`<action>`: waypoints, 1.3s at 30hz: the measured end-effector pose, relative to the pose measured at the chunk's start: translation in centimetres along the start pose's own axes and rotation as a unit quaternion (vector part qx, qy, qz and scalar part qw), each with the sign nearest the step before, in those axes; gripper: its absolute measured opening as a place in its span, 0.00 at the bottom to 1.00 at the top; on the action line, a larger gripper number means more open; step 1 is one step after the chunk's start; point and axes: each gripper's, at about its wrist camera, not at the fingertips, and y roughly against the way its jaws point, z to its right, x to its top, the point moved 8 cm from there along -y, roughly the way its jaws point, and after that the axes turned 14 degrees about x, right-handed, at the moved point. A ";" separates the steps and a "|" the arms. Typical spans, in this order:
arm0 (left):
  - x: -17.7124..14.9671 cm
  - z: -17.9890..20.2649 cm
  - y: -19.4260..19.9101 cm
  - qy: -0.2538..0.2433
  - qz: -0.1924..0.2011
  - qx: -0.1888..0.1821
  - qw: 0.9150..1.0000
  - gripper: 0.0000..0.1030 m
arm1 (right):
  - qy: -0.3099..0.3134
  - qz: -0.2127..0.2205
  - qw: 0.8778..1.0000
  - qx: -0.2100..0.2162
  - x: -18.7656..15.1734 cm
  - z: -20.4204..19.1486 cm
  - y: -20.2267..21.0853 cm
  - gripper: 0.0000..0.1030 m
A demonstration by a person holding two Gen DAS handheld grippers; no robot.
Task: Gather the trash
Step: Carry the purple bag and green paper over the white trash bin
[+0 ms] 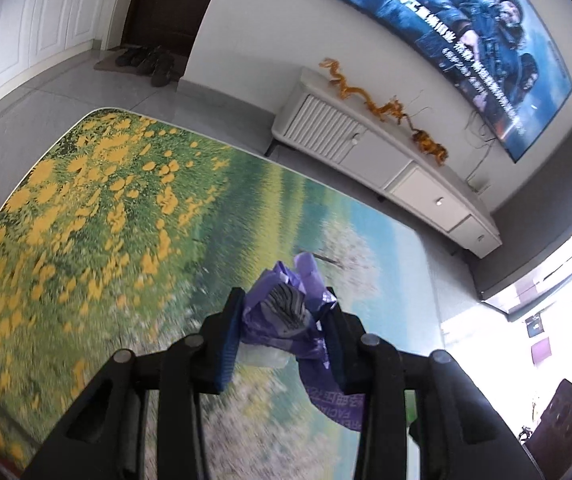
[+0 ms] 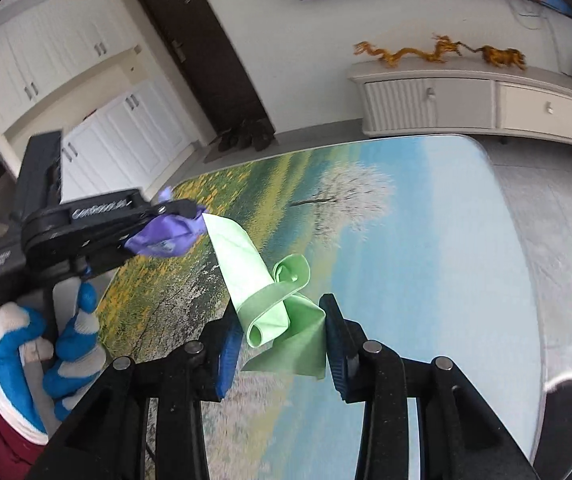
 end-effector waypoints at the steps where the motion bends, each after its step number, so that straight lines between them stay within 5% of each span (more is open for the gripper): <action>1: -0.5 0.3 1.0 0.000 0.005 -0.009 1.000 0.34 | -0.004 0.011 1.000 -0.006 -0.3 -0.1 1.2 0.35; 19: -6.4 7.6 16.1 -0.076 0.075 -0.156 0.982 0.34 | -0.038 0.144 0.985 -0.087 -2.1 -1.6 15.6 0.35; 39: -10.6 16.2 15.4 -0.151 0.036 -0.183 0.971 0.34 | -0.118 0.193 0.961 -0.162 -5.0 6.2 23.0 0.35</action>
